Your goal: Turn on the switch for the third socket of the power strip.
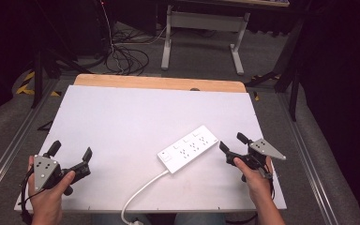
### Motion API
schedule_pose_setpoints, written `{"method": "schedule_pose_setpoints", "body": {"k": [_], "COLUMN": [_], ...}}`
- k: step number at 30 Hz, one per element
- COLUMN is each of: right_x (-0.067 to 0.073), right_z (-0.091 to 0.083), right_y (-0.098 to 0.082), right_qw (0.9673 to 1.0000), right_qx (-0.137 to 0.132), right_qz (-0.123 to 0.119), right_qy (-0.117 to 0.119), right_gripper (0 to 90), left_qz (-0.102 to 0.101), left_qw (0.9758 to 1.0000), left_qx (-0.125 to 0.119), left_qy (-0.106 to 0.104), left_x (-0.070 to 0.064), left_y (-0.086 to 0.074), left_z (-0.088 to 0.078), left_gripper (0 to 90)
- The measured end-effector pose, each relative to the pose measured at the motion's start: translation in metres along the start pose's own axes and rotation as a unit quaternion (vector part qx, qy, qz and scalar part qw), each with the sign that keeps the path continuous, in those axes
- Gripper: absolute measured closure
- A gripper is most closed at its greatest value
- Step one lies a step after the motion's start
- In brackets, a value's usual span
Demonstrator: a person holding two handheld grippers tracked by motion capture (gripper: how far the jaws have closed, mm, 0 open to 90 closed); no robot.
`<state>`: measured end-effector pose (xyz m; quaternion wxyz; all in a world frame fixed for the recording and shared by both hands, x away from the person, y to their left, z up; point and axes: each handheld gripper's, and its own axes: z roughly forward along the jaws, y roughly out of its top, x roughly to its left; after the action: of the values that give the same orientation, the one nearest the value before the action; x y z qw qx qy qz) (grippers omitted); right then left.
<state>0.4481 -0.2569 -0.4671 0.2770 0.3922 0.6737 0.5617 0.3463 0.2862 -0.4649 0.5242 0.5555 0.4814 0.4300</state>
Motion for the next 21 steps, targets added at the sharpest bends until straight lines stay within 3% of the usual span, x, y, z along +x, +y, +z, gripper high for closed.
{"method": "schedule_pose_setpoints", "body": {"k": [11, 21], "right_x": [0.0006, 0.0012], "right_z": [0.0011, 0.0009], "right_y": [-0.0004, 0.0008], "right_qw": [1.0, 1.0], "right_qx": [0.005, -0.001], "right_qz": [-0.007, 0.0], "right_qy": [0.001, 0.001], "right_gripper": [21.7, 33.4], "left_qz": [-0.003, -0.005], "left_qw": [1.0, 1.0], "left_qx": [-0.001, 0.0], "left_qy": [0.0, 0.0], "left_x": [0.001, 0.0014], "left_y": [0.0001, -0.0001], "left_z": [-0.0009, -0.0008], "left_gripper": [2.2, 2.2]}}
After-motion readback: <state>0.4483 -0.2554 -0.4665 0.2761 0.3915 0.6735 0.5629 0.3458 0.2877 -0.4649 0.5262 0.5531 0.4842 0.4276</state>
